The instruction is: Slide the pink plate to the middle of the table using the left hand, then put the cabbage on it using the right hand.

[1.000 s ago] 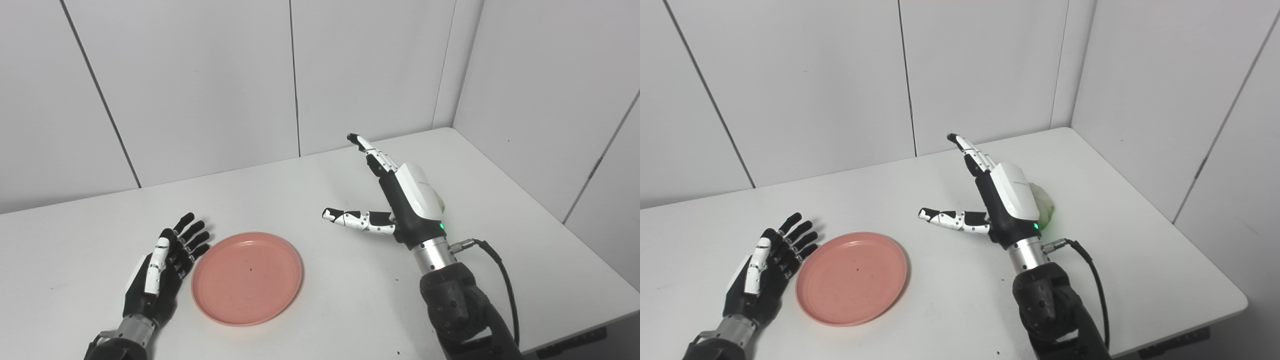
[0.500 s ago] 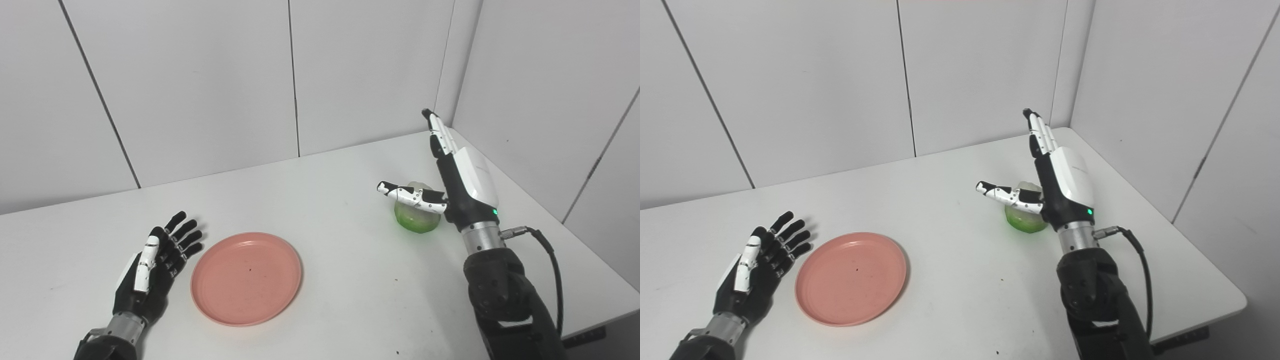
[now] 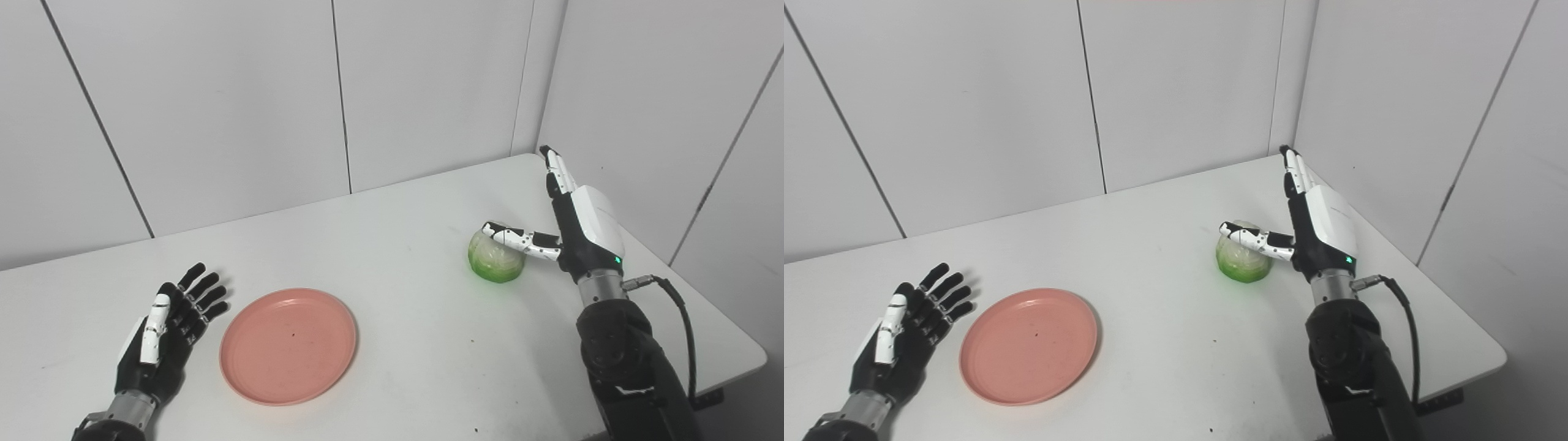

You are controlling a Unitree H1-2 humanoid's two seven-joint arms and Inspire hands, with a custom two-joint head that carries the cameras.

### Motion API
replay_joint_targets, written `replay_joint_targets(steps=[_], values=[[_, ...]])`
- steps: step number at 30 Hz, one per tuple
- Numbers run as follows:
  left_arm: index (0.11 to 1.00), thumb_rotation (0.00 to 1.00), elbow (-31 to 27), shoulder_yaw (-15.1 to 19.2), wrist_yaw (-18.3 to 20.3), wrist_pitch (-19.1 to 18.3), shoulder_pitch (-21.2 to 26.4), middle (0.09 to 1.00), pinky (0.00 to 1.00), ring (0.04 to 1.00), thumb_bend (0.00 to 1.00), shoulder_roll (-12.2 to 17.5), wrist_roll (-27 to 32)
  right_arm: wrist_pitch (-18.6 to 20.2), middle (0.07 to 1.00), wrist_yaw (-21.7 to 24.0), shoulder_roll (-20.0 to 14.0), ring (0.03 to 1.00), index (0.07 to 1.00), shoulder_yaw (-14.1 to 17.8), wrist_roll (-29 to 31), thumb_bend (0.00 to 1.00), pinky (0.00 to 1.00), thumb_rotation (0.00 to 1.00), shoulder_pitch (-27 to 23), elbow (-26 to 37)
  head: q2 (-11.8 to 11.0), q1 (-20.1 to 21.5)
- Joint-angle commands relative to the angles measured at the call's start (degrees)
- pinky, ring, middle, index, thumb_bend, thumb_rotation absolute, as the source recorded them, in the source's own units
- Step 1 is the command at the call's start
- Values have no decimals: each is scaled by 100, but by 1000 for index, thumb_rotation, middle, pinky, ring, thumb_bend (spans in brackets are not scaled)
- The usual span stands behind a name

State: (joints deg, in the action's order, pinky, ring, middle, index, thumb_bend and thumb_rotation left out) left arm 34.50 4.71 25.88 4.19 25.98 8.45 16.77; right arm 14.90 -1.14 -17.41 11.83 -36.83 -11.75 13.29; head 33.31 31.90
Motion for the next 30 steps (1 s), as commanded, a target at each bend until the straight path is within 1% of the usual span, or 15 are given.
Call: replay_joint_targets(steps=[1,5,6,8,11,12,16,23,30], values=[[886,998,343,10,7,-82,-321,893,850,871,486,81,-20,111,1000,-75,-113,958,1000,11,32,1000,789,572,-130,61,9,-5],[879,991,373,37,-3,-100,-306,885,843,861,488,93,0,179,1000,-107,-117,961,1000,-84,22,1000,781,589,-131,-89,28,11],[878,993,380,38,-2,-93,-303,884,842,860,489,96,-6,220,1000,-106,-112,949,1000,-121,-4,1000,759,603,-141,-145,28,11],[878,996,386,39,-1,-83,-300,883,842,860,490,103,-13,280,1000,-97,-114,945,1000,-186,-41,1000,746,620,-159,-223,34,16],[882,993,385,53,35,-100,-301,887,848,864,488,114,21,247,1000,-109,-126,950,1000,-287,42,1000,754,626,-236,-505,56,21],[880,993,382,57,32,-108,-301,885,846,862,486,113,25,232,1000,-121,-133,931,1000,-314,56,1000,722,633,-256,-580,56,21],[883,1000,356,39,30,-114,-312,886,842,861,480,121,32,264,1000,-156,-122,905,1000,-409,68,1000,680,616,-345,-773,78,25],[875,1000,250,31,-4,-173,-350,880,841,858,480,135,31,152,1000,-255,-116,942,1000,-479,195,1000,752,574,-466,-1088,140,25],[879,1000,168,21,23,-229,-381,885,843,861,487,169,42,127,1000,-374,-178,950,1000,-565,274,1000,766,573,-557,-1298,211,54]])
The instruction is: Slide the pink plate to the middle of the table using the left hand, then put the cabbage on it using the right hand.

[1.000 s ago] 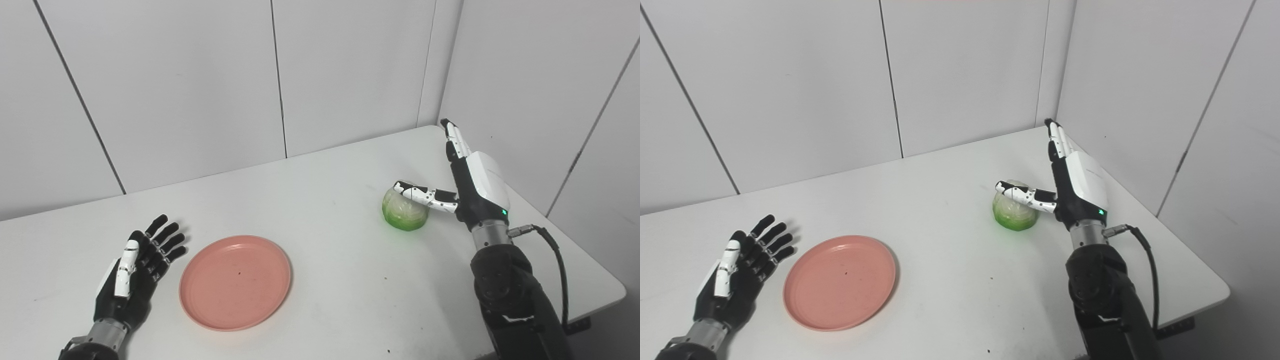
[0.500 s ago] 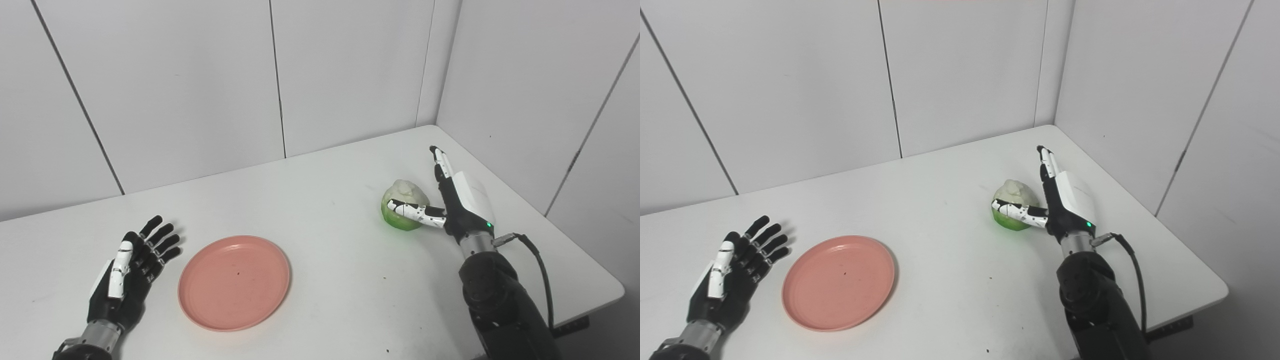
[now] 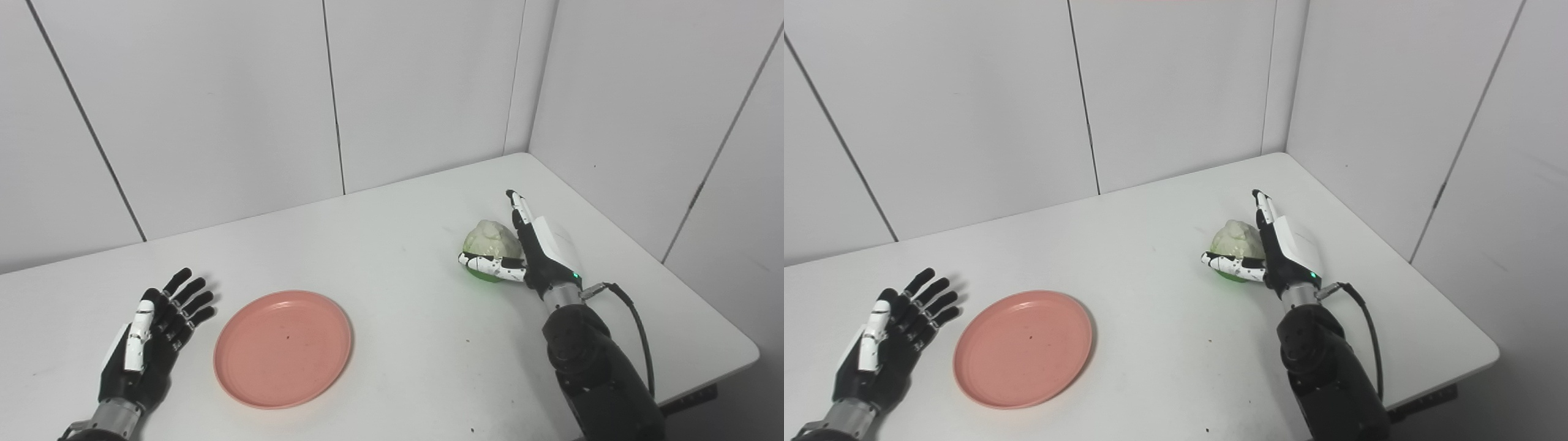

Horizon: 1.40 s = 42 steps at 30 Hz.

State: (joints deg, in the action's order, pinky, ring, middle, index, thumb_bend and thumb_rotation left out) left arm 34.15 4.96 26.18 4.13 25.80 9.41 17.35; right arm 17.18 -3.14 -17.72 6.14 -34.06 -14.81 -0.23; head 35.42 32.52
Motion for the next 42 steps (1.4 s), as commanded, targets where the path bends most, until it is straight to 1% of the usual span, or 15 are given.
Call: replay_joint_targets(steps=[1,7,13,17,22,26,28,36,42], values=[[880,1000,199,-2,-8,-226,-365,885,842,861,486,78,-14,-102,1000,-192,-159,952,1000,-11,-9,1000,769,574,-263,33,0,-8],[880,992,179,7,24,-254,-372,884,843,861,491,98,21,-3,1000,-196,-199,947,1000,-40,-16,1000,761,589,-286,19,48,9],[874,990,132,13,70,-303,-390,880,838,855,491,121,38,218,1000,-160,-255,931,1000,-81,-181,1000,728,603,-320,-28,110,22],[880,989,107,18,89,-335,-398,884,838,857,489,132,67,202,1000,-220,-272,926,1000,-125,-198,1000,731,598,-364,-145,135,28],[883,993,53,-17,87,-366,-419,886,842,860,491,155,87,192,1000,-279,-268,906,1000,-176,-224,1000,706,589,-434,-321,153,32],[882,998,40,-35,96,-355,-428,886,840,858,491,177,86,289,1000,-271,-273,917,1000,-230,-217,1000,727,577,-506,-442,188,30],[882,1000,23,-35,109,-369,-436,886,842,860,489,181,102,302,1000,-279,-271,923,1000,-244,-188,1000,742,548,-535,-500,196,22],[879,993,-29,-42,108,-397,-455,882,833,857,493,184,105,71,1000,-437,-247,930,1000,-269,28,1000,778,483,-689,-852,213,17],[882,989,-40,-38,115,-424,-455,884,833,858,493,187,121,138,1000,-483,-267,938,1000,-354,67,1000,781,473,-774,-988,226,15]])
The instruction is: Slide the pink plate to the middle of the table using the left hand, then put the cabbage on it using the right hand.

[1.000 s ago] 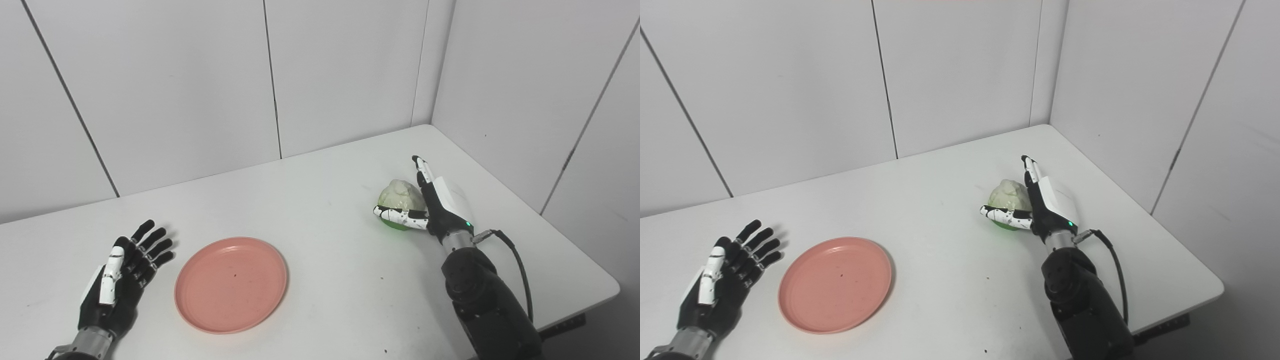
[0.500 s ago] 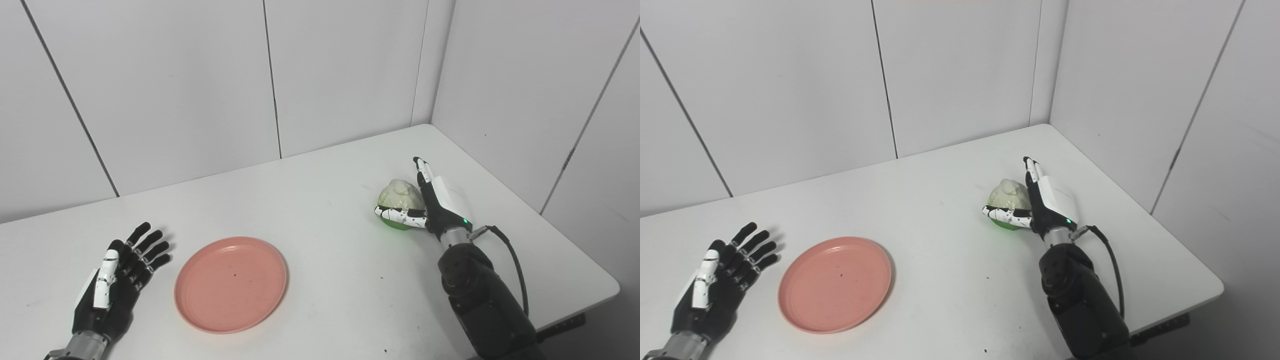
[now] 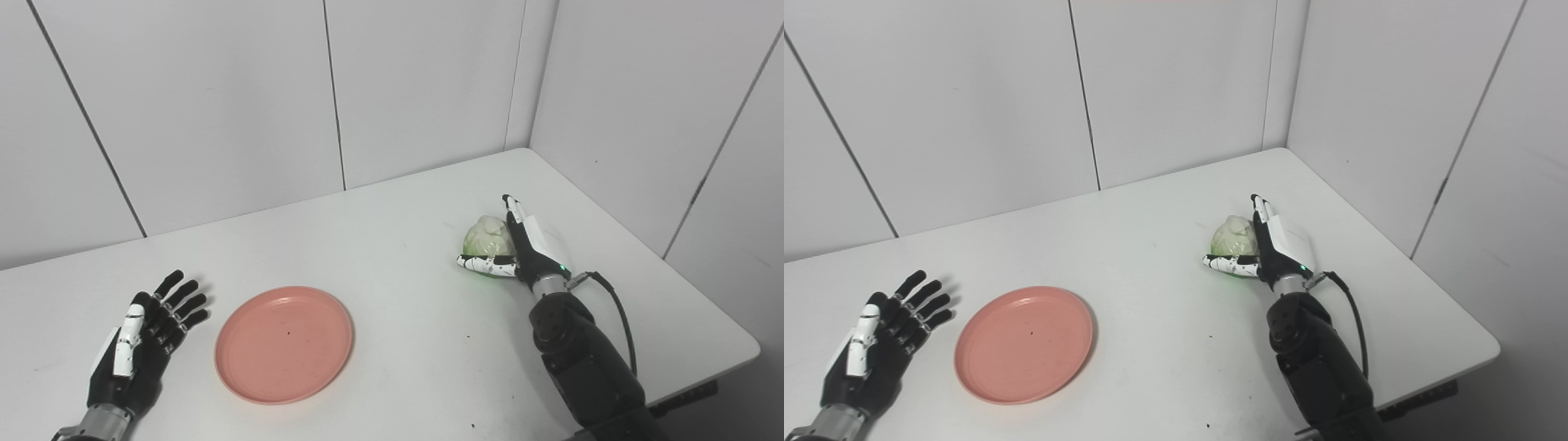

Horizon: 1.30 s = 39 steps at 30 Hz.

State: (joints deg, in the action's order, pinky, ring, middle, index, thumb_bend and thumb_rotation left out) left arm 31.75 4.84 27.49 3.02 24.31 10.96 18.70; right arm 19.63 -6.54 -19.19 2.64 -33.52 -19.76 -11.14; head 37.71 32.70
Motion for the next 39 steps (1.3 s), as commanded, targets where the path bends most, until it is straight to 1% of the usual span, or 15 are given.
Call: replay_joint_targets(steps=[1,8,10,12,13,14,15,18,19,20,21,22,26,31,39], values=[[883,991,208,-24,-10,-307,-304,885,834,858,492,30,-9,-88,1000,-143,-131,939,1000,-23,0,1000,785,470,-287,89,-3,-3],[884,998,186,-36,-5,-302,-309,887,833,858,492,34,-21,-64,976,-201,-200,918,980,-123,-68,1000,802,422,-291,55,20,10],[884,995,195,-33,6,-296,-305,886,834,859,494,39,-15,-157,922,-313,-170,878,910,-70,4,1000,778,344,-271,67,20,10],[886,994,169,-36,-6,-324,-312,888,835,860,496,37,-19,-347,823,-469,-116,795,814,30,164,991,711,213,-256,43,20,10],[886,994,155,-36,-17,-333,-315,889,836,861,496,33,-22,-437,812,-521,-101,784,805,65,252,987,701,198,-248,35,20,10],[884,995,146,-36,-25,-338,-318,887,834,859,495,30,-24,-489,750,-554,-99,718,750,76,314,959,645,142,-242,31,20,10],[884,995,134,-35,-31,-345,-322,887,834,859,494,27,-25,-548,729,-606,-89,696,732,91,369,950,626,123,-235,14,20,10],[881,995,125,-33,-39,-356,-326,883,833,854,494,26,-27,-669,605,-732,-85,561,614,92,456,857,510,15,-216,-32,31,-3],[880,994,129,-32,-43,-352,-324,882,832,854,495,24,-29,-688,583,-738,-91,538,553,87,488,692,492,69,-212,-43,31,-3],[879,989,125,-33,-42,-350,-325,882,831,853,498,24,-31,-699,563,-742,-99,521,510,80,509,574,481,106,-211,-56,42,-12],[879,988,122,-34,-40,-349,-326,882,830,854,499,24,-31,-703,557,-743,-106,515,499,74,523,546,478,115,-211,-64,42,-12],[877,987,95,-37,-51,-364,-334,881,828,853,499,22,-34,-681,525,-754,-109,505,489,65,518,532,469,60,-214,-73,42,-12],[875,983,52,-40,-74,-387,-347,881,824,851,501,18,-41,-634,491,-800,-138,488,487,13,469,529,447,6,-219,-90,44,-16],[881,995,96,-41,-31,-355,-334,887,829,859,499,19,-24,-514,486,-822,-117,476,486,8,462,529,425,0,-219,-53,44,-23],[879,996,1,-57,-122,-410,-364,885,830,856,498,-24,-63,-592,487,-906,-108,476,486,10,419,529,426,0,-198,34,39,-122]])
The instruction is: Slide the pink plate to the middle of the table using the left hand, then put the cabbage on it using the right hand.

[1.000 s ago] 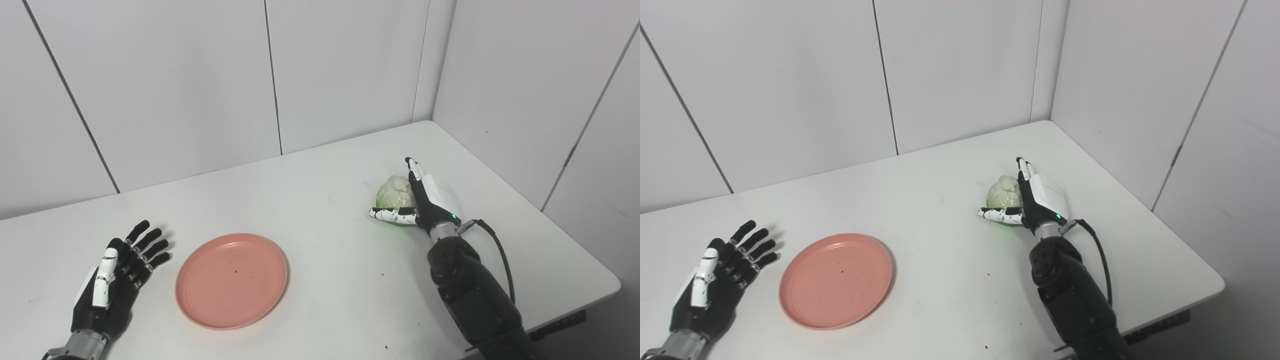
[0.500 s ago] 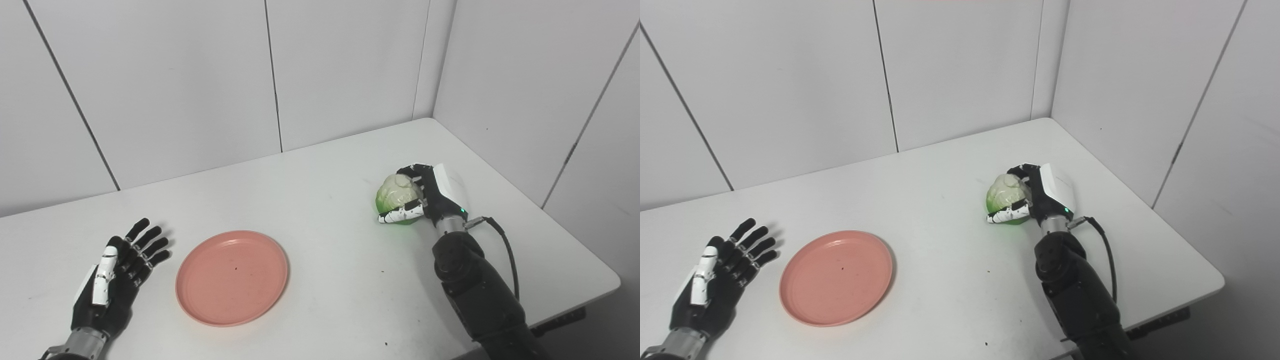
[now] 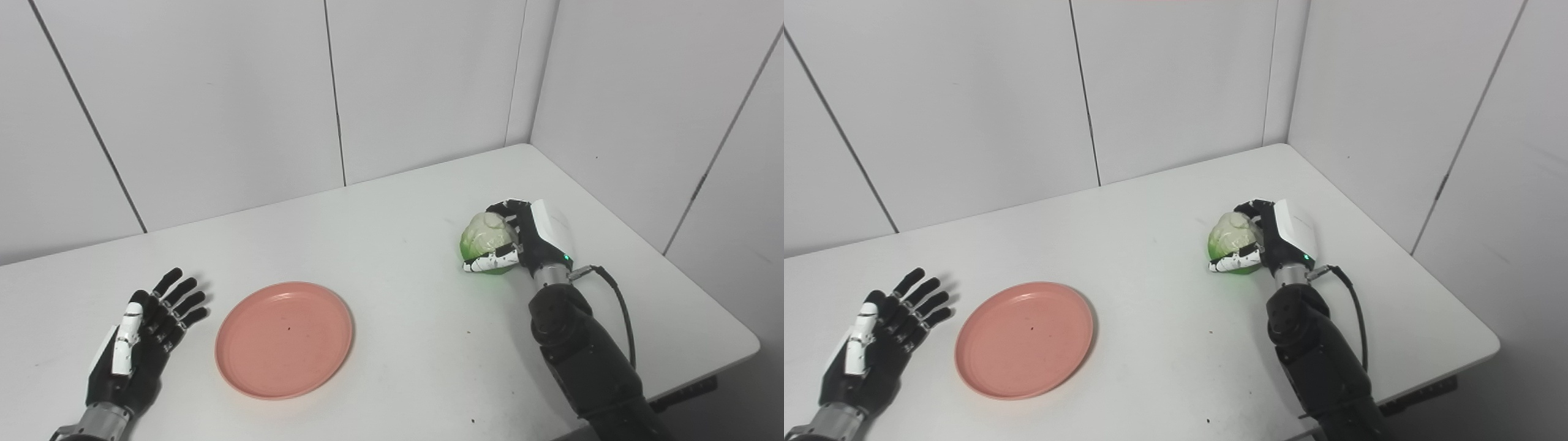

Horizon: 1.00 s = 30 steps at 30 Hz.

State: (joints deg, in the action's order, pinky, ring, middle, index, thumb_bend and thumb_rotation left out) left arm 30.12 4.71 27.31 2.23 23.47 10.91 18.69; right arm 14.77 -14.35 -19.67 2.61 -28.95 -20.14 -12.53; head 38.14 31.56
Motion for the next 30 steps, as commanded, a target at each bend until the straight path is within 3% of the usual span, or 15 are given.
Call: replay_joint_targets(steps=[1,15,22,30], values=[[880,997,151,-47,-110,-336,-285,886,831,857,498,-23,-63,-116,486,-133,-52,474,486,14,-43,529,426,0,-161,208,-5,-8],[894,1000,-106,-200,-292,-329,-388,903,847,873,503,-118,-132,-24,478,184,36,412,517,-199,-189,518,394,0,-244,1279,-40,-381],[901,1000,-431,-328,-591,-444,-525,911,871,886,507,-258,-289,55,488,476,197,402,525,-491,-397,516,382,0,-419,1853,-94,-898],[896,1000,-786,-500,-1045,-586,-669,905,874,884,503,-573,-605,-96,490,725,445,395,528,-874,-445,515,381,0,-600,1965,-187,-1785]])
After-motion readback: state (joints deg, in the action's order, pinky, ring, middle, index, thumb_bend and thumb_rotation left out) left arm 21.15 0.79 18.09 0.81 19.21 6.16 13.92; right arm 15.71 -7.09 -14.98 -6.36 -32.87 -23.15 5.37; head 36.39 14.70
